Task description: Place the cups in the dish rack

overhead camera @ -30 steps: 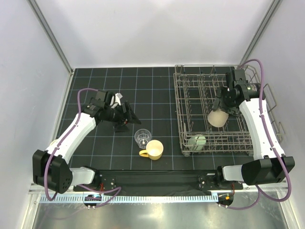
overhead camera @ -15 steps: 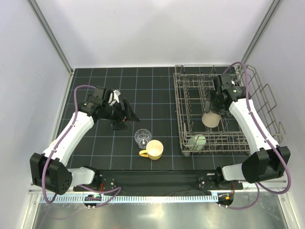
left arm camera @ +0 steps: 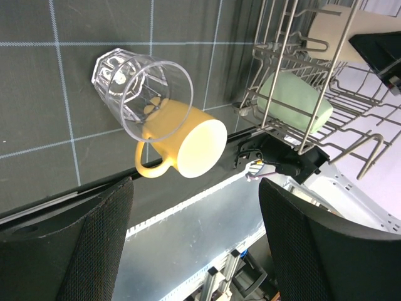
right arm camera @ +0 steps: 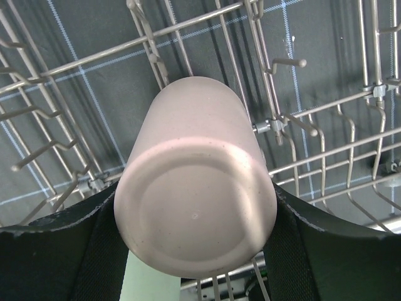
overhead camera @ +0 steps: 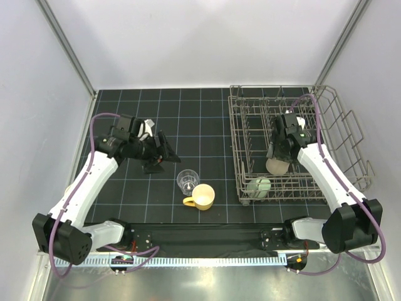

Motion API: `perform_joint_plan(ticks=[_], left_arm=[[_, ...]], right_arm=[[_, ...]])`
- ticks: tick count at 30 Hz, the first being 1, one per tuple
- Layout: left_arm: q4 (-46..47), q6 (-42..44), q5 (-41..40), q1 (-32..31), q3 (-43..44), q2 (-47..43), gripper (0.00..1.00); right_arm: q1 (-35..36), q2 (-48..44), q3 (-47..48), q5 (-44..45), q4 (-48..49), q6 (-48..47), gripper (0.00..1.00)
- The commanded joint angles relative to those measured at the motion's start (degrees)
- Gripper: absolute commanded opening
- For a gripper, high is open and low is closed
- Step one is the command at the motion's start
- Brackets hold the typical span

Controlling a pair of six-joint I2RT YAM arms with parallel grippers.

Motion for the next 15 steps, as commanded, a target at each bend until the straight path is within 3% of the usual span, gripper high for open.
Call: perform_joint_plan(ticks=[1, 10, 15], left_arm=[[-2.1, -0.2, -0.1, 0.4, 2.8, -1.8, 0.79], [-3.4, -1.5, 1.0, 0.4, 3.4, -2.8, 0.79], [-3.6, -1.6, 1.9, 0.4, 3.1, -2.8, 0.79]], right_arm=[[0.1, -1.8, -1.5, 2.3, 4.9, 0.8, 0.04], [0.2, -1.2, -3.6, 0.9, 5.3, 1.2, 0.19], [0.7, -1.5, -2.9, 0.3, 2.7, 2.0, 0.60]])
